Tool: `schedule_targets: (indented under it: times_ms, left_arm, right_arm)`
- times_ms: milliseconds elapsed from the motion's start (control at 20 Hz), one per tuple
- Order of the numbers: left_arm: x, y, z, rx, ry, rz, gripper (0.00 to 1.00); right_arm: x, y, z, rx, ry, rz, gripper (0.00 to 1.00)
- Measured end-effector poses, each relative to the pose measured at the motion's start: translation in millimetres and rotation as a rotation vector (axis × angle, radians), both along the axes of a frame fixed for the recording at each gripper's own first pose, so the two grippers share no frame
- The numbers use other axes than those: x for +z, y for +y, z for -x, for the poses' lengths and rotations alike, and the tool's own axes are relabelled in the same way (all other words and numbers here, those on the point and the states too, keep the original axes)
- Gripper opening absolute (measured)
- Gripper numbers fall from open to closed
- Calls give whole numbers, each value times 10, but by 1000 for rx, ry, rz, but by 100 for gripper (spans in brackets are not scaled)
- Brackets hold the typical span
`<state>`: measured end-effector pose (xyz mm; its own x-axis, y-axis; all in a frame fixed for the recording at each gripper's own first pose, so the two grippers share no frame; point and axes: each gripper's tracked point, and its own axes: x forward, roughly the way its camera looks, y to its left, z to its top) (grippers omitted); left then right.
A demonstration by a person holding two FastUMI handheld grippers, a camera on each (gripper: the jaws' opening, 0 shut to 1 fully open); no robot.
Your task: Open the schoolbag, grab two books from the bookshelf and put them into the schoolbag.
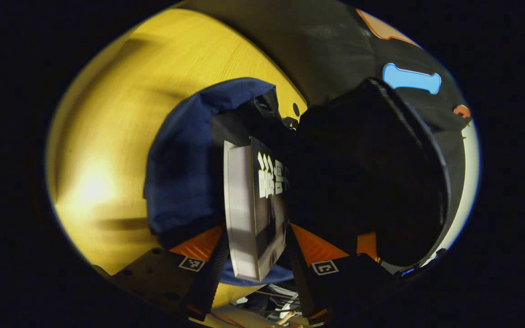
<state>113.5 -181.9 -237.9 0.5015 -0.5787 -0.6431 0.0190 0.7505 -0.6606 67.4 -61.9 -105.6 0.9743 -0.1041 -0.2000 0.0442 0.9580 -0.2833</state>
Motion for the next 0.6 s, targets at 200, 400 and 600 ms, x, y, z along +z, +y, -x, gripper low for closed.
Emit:
schedule_targets:
  times_ms: [200, 400, 600]
  left_arm:
    - [442, 28, 280, -47, -64, -42, 70]
    - [900, 167, 541, -68, -130, -73, 69]
    - [1357, 521, 694, -42, -198, -124, 70]
  right_arm:
    - [-59, 13, 34, 4, 8, 1, 8]
    - [-96, 42, 64, 13, 1, 23, 11]
    - [-131, 70, 88, 17, -1, 32, 8]
